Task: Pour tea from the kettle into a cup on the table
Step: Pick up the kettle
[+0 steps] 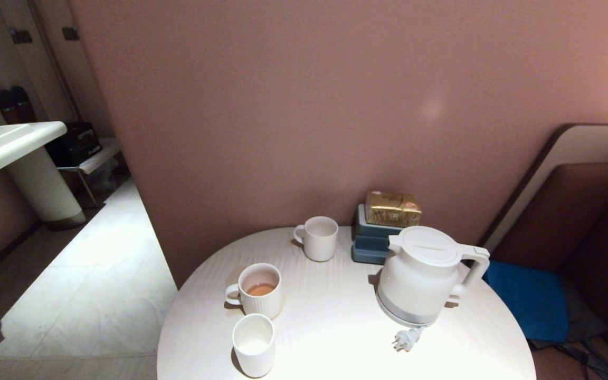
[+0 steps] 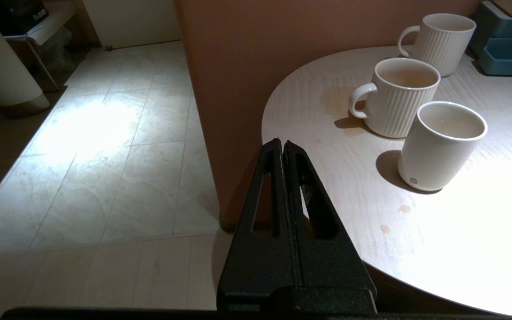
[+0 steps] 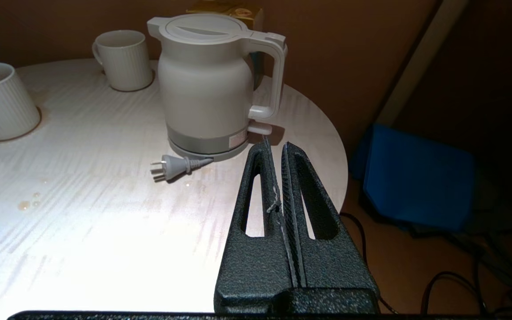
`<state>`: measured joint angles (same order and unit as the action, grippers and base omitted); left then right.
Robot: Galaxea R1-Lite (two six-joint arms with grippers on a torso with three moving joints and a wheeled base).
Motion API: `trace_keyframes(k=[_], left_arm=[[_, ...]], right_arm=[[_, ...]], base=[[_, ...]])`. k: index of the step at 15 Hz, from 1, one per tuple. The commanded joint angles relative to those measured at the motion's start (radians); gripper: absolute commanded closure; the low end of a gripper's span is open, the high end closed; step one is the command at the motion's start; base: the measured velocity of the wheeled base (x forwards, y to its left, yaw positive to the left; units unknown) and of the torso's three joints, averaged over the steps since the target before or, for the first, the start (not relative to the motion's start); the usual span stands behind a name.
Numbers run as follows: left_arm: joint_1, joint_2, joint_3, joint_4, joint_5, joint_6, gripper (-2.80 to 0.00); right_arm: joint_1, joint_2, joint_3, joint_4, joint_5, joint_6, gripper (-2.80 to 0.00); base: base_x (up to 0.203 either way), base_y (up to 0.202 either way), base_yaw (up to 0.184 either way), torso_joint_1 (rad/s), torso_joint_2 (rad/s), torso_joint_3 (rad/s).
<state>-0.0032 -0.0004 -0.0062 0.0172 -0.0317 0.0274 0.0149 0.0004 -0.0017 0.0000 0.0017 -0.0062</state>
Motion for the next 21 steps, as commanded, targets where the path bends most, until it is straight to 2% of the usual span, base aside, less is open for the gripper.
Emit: trace_keyframes(k=[1,6,8,11,15,16,17,20,21], left_arm=[[0.000,0.000,0.000,0.000,-0.001,0.000,0.00],[0.000,0.000,0.000,0.000,-0.001,0.000,0.00],[0.000,0.000,0.000,0.000,-0.001,0.000,0.00],[0.000,0.000,0.000,0.000,-0.001,0.000,0.00],[0.000,0.000,0.000,0.000,-0.001,0.000,0.00],[0.000,0.000,0.000,0.000,-0.001,0.000,0.00],[0.000,0.000,0.000,0.000,-0.001,0.000,0.00],[0.000,0.000,0.000,0.000,-0.001,0.000,0.00],[0.000,0.000,0.000,0.000,-0.001,0.000,0.00]], right_arm=[[0.000,0.000,0.000,0.000,-0.002,0.004,0.00],[0.000,0.001,-0.024,0.023,-0.019,-0.001,0.00],[0.000,0.056,-0.162,0.068,-0.018,0.006,0.00],[-0.001,0.373,-0.357,0.130,-0.039,0.071,0.00],[-0.004,1.043,-0.540,0.188,-0.107,0.166,0.00],[-0.004,1.171,-0.552,0.156,-0.119,0.183,0.00],[-0.004,1.291,-0.541,0.065,-0.126,0.191,0.00],[-0.004,1.582,-0.377,-0.474,-0.117,0.130,0.00],[-0.004,1.660,-0.331,-0.593,-0.112,0.108,0.00]], base=[[0.000,0.000,0.000,0.000,0.00,0.000],[0.000,0.000,0.000,0.000,0.00,0.000],[0.000,0.000,0.000,0.000,0.00,0.000],[0.000,0.000,0.000,0.000,0.00,0.000],[0.000,0.000,0.000,0.000,0.00,0.000],[0.000,0.000,0.000,0.000,0.00,0.000],[0.000,0.000,0.000,0.000,0.00,0.000],[0.000,0.000,0.000,0.000,0.00,0.000],[0.000,0.000,0.000,0.000,0.00,0.000]])
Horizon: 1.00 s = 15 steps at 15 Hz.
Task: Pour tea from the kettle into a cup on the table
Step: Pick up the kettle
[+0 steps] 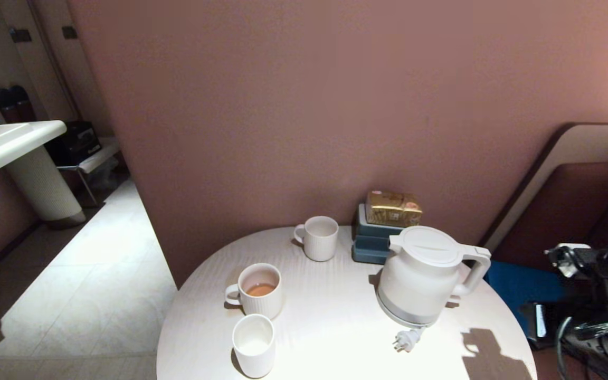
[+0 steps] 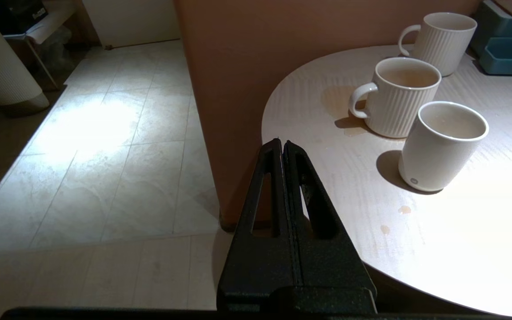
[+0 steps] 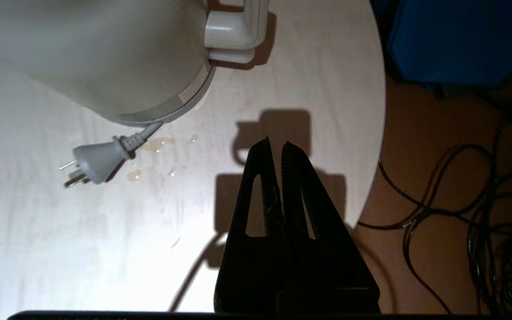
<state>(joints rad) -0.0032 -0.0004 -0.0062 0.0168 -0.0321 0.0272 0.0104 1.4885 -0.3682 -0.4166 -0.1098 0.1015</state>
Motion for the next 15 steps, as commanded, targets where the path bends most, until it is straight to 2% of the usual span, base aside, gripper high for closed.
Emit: trace_keyframes(k=[1,5,8,9,15], left_arm=[[0.000,0.000,0.000,0.000,0.000,0.000,0.00],[0.000,0.000,0.000,0.000,0.000,0.000,0.00],[0.000,0.000,0.000,0.000,0.000,0.000,0.00],[0.000,0.000,0.000,0.000,0.000,0.000,0.00],[0.000,0.000,0.000,0.000,0.000,0.000,0.00]], right_arm=[[0.001,0.231,0.063,-0.245,0.003,-0.013,0.00],[0.003,0.329,0.075,-0.425,0.022,-0.035,0.00],[0.005,0.345,0.040,-0.438,0.018,-0.045,0.00],[0.005,0.343,0.036,-0.438,0.018,-0.046,-2.80],[-0.002,0.374,-0.043,-0.438,0.011,-0.048,-2.80]], base=[[0.000,0.000,0.000,0.000,0.00,0.000],[0.000,0.000,0.000,0.000,0.00,0.000],[0.000,0.000,0.000,0.000,0.00,0.000],[0.000,0.000,0.000,0.000,0.00,0.000],[0.000,0.000,0.000,0.000,0.00,0.000]])
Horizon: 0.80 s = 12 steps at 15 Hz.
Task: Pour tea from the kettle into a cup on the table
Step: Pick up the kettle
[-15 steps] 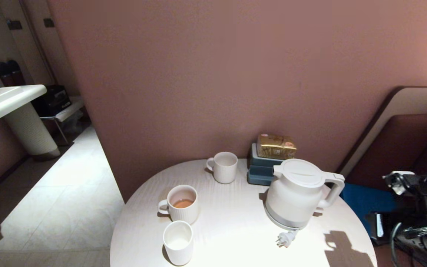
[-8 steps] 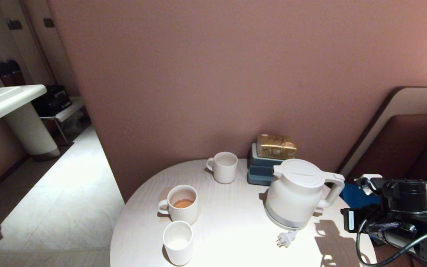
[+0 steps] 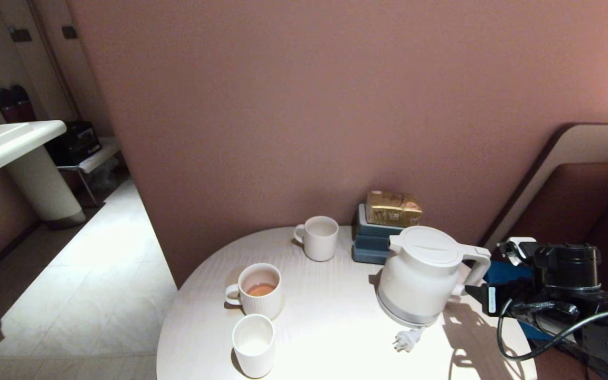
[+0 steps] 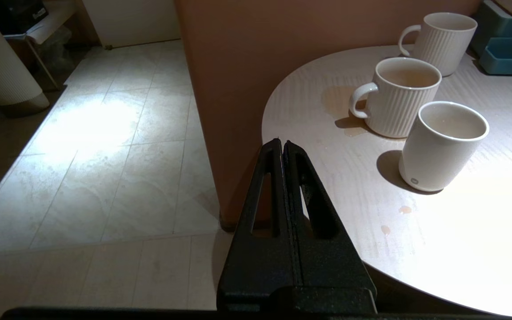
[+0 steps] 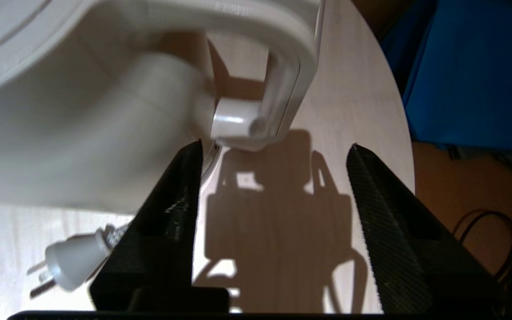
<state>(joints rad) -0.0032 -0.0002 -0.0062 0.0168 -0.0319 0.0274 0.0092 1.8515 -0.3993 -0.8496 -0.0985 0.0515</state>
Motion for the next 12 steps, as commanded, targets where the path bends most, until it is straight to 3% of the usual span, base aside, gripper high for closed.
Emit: trace_keyframes(k=[1,4,12], left_arm=[[0.000,0.000,0.000,0.000,0.000,0.000,0.00],[0.000,0.000,0.000,0.000,0.000,0.000,0.00],[0.000,0.000,0.000,0.000,0.000,0.000,0.00]], right_arm=[[-0.009,0.025,-0.032,-0.005,-0.001,-0.009,-2.80],[-0.021,0.069,-0.034,-0.031,-0.011,-0.039,-2.80],[-0.035,0.209,-0.009,-0.273,-0.013,-0.045,-2.80]], base=[[0.000,0.000,0.000,0.000,0.00,0.000],[0.000,0.000,0.000,0.000,0.00,0.000],[0.000,0.000,0.000,0.000,0.00,0.000]])
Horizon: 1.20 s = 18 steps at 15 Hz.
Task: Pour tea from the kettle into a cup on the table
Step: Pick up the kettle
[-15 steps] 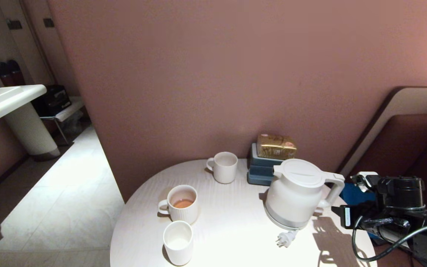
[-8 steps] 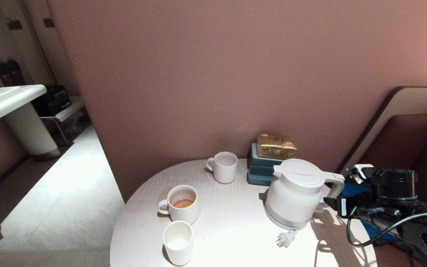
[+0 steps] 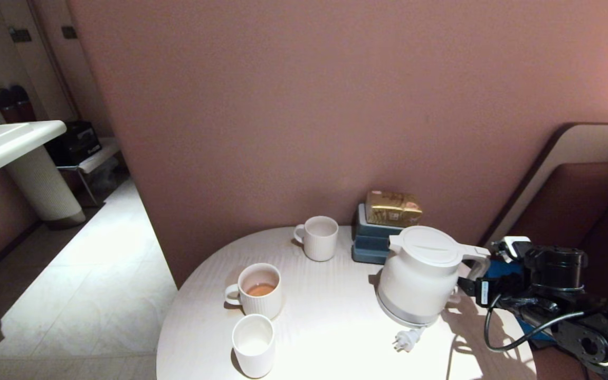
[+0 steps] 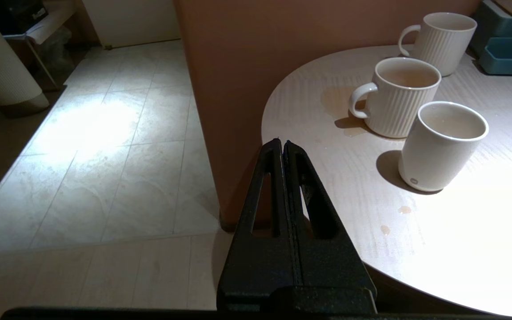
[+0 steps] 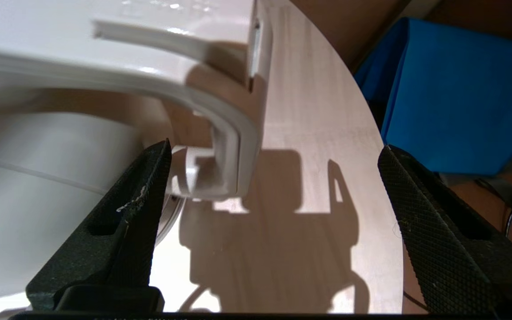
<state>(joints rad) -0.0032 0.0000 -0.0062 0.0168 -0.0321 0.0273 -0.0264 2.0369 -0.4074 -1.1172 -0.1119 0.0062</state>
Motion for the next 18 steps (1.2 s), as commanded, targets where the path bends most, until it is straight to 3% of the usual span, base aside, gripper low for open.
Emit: trace_keyframes(k=[1,13,18], left_arm=[[0.000,0.000,0.000,0.000,0.000,0.000,0.00],[0.000,0.000,0.000,0.000,0.000,0.000,0.00],[0.000,0.000,0.000,0.000,0.000,0.000,0.00]], right_arm=[[0.000,0.036,-0.001,-0.025,0.001,0.000,-2.80],[0.002,0.072,-0.063,-0.062,0.020,0.008,-2.80],[-0.004,0.052,-0.008,-0.087,0.012,0.012,-2.80]], base=[[0.000,0.000,0.000,0.000,0.00,0.000],[0.000,0.000,0.000,0.000,0.00,0.000],[0.000,0.000,0.000,0.000,0.00,0.000]])
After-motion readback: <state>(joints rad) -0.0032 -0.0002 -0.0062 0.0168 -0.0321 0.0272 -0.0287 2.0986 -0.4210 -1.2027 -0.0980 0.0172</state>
